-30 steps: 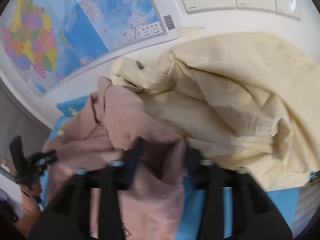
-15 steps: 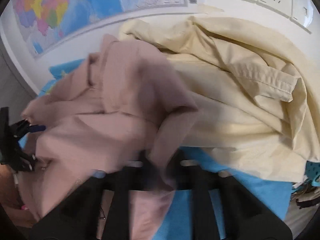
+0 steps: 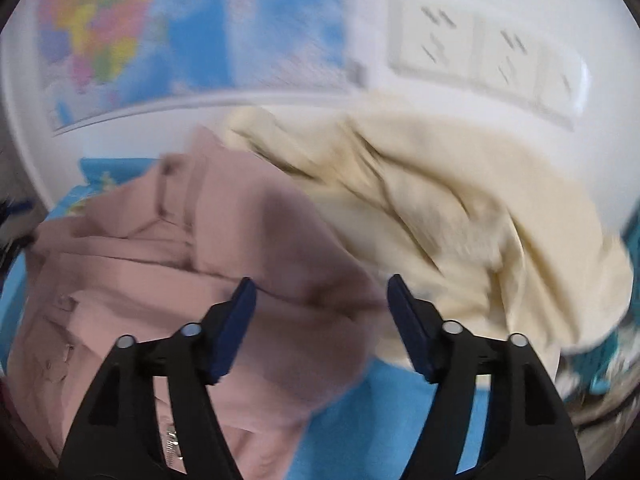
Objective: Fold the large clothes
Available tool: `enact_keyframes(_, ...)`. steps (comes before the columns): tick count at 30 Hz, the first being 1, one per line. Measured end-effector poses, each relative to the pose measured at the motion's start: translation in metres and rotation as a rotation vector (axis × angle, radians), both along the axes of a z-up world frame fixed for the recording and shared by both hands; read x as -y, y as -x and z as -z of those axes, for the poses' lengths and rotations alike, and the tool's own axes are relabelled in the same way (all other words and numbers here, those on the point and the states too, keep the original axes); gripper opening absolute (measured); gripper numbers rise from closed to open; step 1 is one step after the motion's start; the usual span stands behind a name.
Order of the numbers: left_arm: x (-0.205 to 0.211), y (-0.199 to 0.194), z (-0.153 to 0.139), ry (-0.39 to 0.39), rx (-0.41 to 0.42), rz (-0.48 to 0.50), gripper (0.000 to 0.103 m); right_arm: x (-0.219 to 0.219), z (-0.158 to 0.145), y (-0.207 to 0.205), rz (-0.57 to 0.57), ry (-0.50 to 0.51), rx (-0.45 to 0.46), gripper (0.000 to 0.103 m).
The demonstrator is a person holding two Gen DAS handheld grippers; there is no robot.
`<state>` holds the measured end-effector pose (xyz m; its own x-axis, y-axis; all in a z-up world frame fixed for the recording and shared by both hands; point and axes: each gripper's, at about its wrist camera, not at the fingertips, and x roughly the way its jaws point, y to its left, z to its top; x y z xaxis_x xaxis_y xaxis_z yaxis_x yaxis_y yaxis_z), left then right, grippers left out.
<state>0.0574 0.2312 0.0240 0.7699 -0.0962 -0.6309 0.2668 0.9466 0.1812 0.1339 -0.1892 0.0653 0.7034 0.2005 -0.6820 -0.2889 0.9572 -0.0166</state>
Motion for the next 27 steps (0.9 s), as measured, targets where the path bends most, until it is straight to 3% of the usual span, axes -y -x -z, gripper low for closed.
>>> enact_keyframes(3,0.003,-0.036,-0.001,-0.056,0.015,-0.021,0.089,-0.04,0.001,-0.01,-0.05,0.14,0.06,0.078)
enact_keyframes(8,0.029,-0.106,0.041,-0.172,-0.127,0.037,0.087,-0.091,0.036,-0.05,-0.105,0.325,0.043,0.08)
enact_keyframes(10,0.039,-0.124,0.064,-0.223,-0.19,0.078,0.084,-0.103,0.044,-0.06,-0.115,0.38,0.043,0.074)
enact_keyframes(11,0.043,-0.131,0.073,-0.239,-0.214,0.087,0.063,-0.106,0.046,-0.064,-0.13,0.39,0.042,0.053)
enact_keyframes(12,0.044,-0.134,0.077,-0.229,-0.236,0.102,0.037,-0.106,0.042,-0.066,-0.154,0.378,0.039,0.024)
enact_keyframes(14,0.041,-0.142,0.073,-0.191,-0.231,0.077,0.017,-0.1,0.025,-0.07,-0.155,0.3,0.035,0.01)
enact_keyframes(16,0.032,-0.143,0.052,-0.098,-0.179,0.076,0.01,-0.085,-0.004,-0.068,-0.117,0.208,0.099,0.008)
enact_keyframes(17,0.027,-0.143,0.039,-0.043,-0.15,0.066,0.01,-0.076,-0.016,-0.068,-0.106,0.148,0.121,0.008)
enact_keyframes(19,0.02,-0.15,0.026,0.044,-0.152,0.042,0.016,-0.054,-0.022,-0.083,-0.058,0.016,0.074,0.008)
enact_keyframes(21,0.019,-0.158,0.026,0.032,-0.158,-0.016,0.035,-0.038,-0.003,-0.11,0.009,-0.044,-0.028,0.011)
enact_keyframes(22,0.021,-0.161,0.029,-0.04,-0.147,-0.069,0.038,-0.035,0.006,-0.116,0.023,-0.052,-0.054,0.015)
enact_keyframes(24,0.015,-0.157,0.034,-0.087,-0.15,-0.129,0.056,-0.032,0.015,-0.119,0.039,-0.056,-0.058,0.034)
enact_keyframes(25,0.01,-0.152,0.035,-0.065,-0.159,-0.13,0.056,-0.031,0.014,-0.114,0.038,-0.06,-0.038,0.041)
enact_keyframes(27,-0.006,-0.133,0.029,-0.043,-0.131,-0.153,0.058,-0.028,0.007,-0.1,0.055,-0.047,-0.001,0.07)
